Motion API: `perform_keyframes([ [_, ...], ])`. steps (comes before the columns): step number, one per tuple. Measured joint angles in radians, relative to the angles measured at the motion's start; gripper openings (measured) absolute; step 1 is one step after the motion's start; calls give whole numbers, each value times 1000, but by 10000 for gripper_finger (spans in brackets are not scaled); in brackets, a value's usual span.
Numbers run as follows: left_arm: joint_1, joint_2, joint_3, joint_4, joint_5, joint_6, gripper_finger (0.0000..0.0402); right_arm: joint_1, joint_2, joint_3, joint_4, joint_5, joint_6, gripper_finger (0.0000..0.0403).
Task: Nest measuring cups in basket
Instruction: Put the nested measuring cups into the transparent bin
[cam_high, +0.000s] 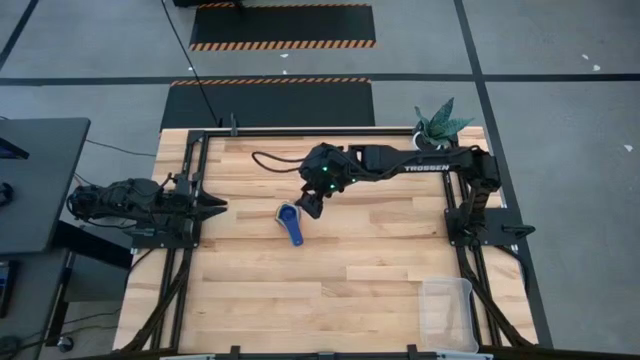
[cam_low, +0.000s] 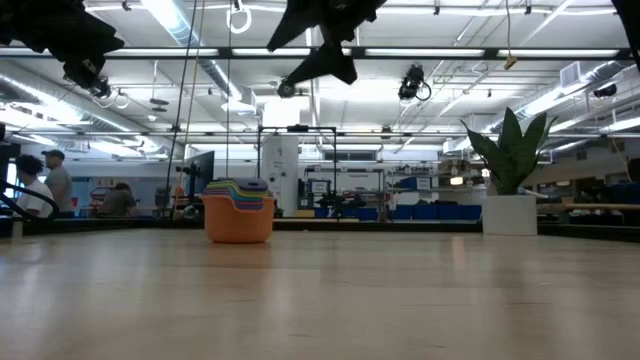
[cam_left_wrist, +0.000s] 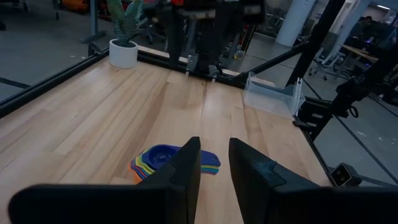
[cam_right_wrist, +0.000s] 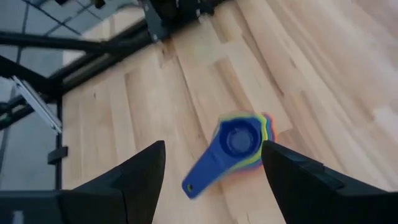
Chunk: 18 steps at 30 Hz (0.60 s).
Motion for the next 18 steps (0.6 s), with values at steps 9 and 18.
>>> perform_keyframes([
  [9, 0, 0, 1, 0, 0, 0, 91, 0, 8, 104, -124, 45, 74, 272],
  [18, 0, 0, 1, 1, 0, 0, 91, 2, 35, 109, -37, 40, 150, 272],
])
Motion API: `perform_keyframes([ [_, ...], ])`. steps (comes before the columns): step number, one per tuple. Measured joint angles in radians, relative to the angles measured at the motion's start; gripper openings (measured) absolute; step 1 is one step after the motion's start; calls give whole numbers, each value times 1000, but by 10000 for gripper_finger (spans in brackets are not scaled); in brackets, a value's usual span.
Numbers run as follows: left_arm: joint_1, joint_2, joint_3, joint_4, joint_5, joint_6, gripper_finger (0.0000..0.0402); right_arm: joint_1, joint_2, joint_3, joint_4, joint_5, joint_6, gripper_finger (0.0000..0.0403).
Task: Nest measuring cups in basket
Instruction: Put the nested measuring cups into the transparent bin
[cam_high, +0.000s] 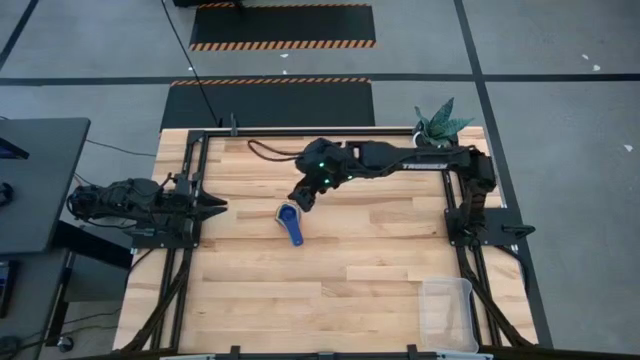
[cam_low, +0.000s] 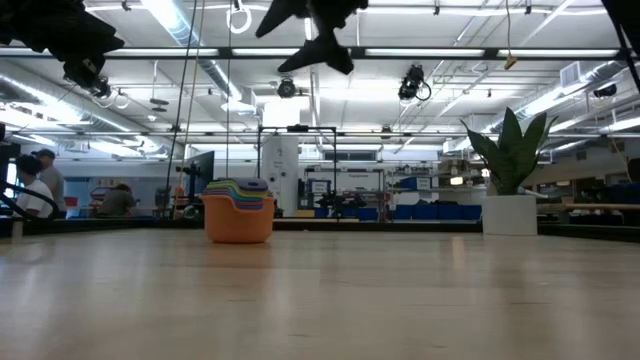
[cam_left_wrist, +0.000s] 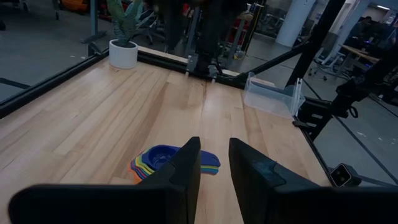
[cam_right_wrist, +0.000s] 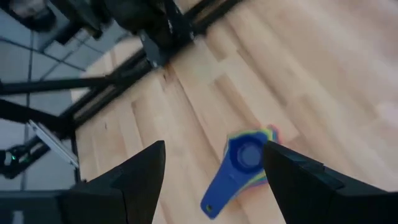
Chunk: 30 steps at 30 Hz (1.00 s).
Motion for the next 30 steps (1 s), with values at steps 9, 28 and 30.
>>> perform_keyframes([
  [9, 0, 0, 0, 0, 0, 0, 91, -7, 189, 179, -54, -131, -23, 272],
  [28, 0, 0, 0, -1, 0, 0, 91, -21, 434, 385, -252, -363, 82, 272],
  [30, 0, 0, 0, 0, 0, 0, 91, -24, 434, 385, -253, -352, 99, 272],
])
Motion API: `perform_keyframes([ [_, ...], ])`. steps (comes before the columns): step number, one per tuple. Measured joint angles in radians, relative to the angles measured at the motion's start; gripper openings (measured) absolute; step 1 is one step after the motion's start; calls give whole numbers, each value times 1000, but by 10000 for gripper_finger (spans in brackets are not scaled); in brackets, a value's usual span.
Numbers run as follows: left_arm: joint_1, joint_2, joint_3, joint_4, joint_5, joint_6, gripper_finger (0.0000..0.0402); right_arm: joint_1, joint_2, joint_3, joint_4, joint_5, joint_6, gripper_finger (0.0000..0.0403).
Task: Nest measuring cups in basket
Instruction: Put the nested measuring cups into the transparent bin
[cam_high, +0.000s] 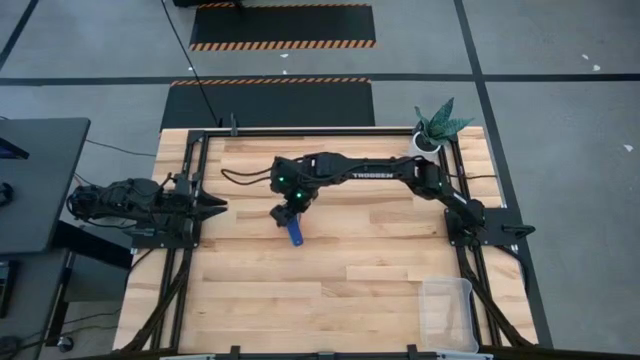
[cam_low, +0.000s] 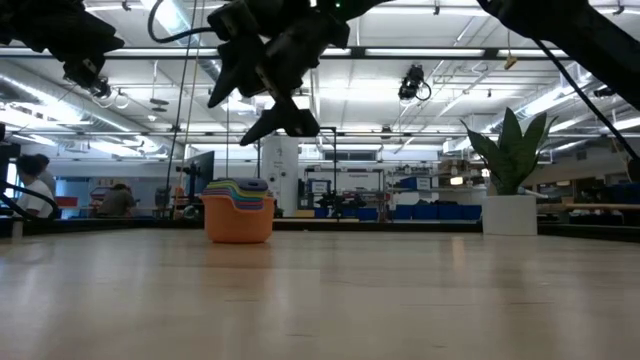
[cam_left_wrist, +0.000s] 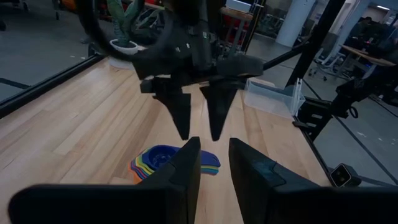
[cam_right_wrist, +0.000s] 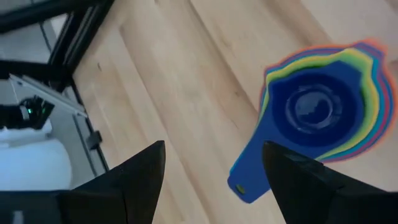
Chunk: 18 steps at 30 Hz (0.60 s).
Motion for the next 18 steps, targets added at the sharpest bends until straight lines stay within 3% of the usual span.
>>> perform_keyframes([
  [7, 0, 0, 0, 0, 0, 0, 91, 1, -7, 0, -2, 75, -15, 272],
  [18, 0, 0, 0, 0, 0, 0, 91, 22, -8, 0, 20, 75, 11, 271],
])
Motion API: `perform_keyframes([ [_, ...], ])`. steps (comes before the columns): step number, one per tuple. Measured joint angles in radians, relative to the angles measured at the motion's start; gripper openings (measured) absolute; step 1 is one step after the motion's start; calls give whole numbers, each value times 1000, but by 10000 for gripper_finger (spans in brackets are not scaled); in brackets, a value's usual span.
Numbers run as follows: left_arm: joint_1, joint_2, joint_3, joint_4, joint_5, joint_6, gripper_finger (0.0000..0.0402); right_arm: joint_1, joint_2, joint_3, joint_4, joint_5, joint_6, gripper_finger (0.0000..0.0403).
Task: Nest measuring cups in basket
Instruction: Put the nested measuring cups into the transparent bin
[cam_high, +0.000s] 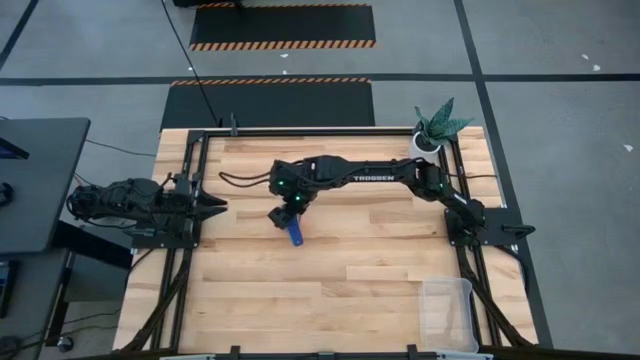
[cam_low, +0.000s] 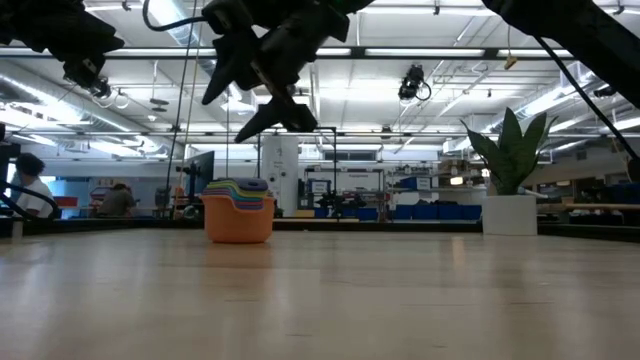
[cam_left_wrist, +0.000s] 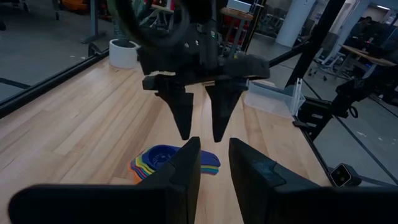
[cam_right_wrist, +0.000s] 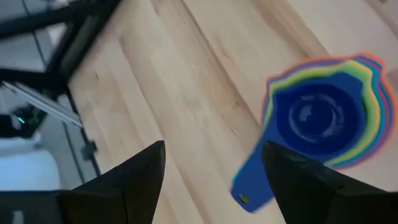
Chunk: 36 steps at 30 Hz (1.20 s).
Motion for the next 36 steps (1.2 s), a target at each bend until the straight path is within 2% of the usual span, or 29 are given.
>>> perform_keyframes([
  [9, 0, 0, 0, 0, 0, 0, 91, -2, 0, 0, 166, -44, 74, 271],
  [14, 0, 0, 0, 0, 0, 0, 91, -1, -2, 0, 180, -71, 303, 272],
  [19, 0, 0, 0, 0, 0, 0, 91, 1, -2, 0, 113, 10, 476, 272],
  [23, 0, 0, 0, 0, 0, 0, 91, 23, -2, 0, 102, 76, 478, 272],
  [31, 0, 0, 0, 0, 0, 0, 91, 82, -2, 0, 95, 140, 484, 272],
  [36, 0, 0, 0, 0, 0, 0, 91, 108, -7, 78, -18, 216, 468, 272],
])
